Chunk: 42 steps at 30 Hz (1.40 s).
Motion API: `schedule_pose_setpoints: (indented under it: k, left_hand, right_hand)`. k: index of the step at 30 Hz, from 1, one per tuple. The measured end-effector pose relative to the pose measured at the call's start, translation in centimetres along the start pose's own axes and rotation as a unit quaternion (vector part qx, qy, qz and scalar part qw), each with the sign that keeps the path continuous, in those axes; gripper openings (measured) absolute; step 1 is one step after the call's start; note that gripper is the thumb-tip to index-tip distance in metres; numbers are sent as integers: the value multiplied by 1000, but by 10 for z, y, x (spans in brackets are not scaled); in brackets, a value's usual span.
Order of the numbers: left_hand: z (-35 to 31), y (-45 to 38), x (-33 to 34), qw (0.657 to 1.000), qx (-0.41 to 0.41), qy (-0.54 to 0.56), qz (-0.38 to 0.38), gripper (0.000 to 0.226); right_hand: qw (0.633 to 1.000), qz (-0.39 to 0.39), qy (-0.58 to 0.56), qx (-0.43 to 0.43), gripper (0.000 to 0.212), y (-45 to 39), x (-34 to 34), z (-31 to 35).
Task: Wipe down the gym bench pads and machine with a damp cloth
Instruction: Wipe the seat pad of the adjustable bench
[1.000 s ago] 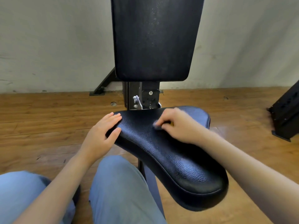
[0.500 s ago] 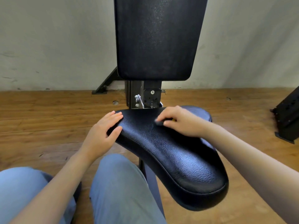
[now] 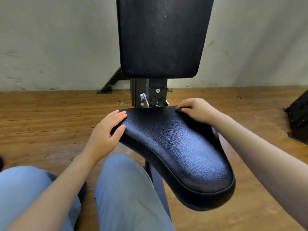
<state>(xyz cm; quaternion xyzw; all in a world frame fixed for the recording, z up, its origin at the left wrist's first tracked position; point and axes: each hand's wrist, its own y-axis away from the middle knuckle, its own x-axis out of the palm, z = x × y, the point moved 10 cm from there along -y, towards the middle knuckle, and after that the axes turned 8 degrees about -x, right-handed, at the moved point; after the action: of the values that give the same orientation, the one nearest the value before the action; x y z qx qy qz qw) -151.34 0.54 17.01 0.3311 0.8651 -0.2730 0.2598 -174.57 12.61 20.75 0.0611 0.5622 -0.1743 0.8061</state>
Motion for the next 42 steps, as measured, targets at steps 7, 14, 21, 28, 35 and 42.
schedule_pose_setpoints:
  k: [7, 14, 21, 28, 35, 42]
  left_hand:
    - [-2, 0, -2, 1000, -8, 3, -3, 55]
    - [-3, 2, -1, 1000, -19, 24, -2, 51]
    - [12, 0, -3, 994, -83, 66, -3, 70]
    - [18, 1, 2, 990, -111, 89, 18, 74]
    - [22, 0, 0, 979, -151, 128, 55, 97]
    - [27, -1, 1, 976, -157, 142, 53, 103]
  right_hand:
    - [965, 78, -73, -239, 33, 92, 13, 133]
    - [995, 57, -25, -72, 33, 2, 13, 42]
    - [966, 118, -47, -226, 36, 14, 49, 141]
    - [984, 94, -13, -150, 37, -47, 55, 96]
    - [946, 146, -29, -289, 35, -18, 76, 183]
    - [980, 108, 22, -167, 37, -58, 57, 100]
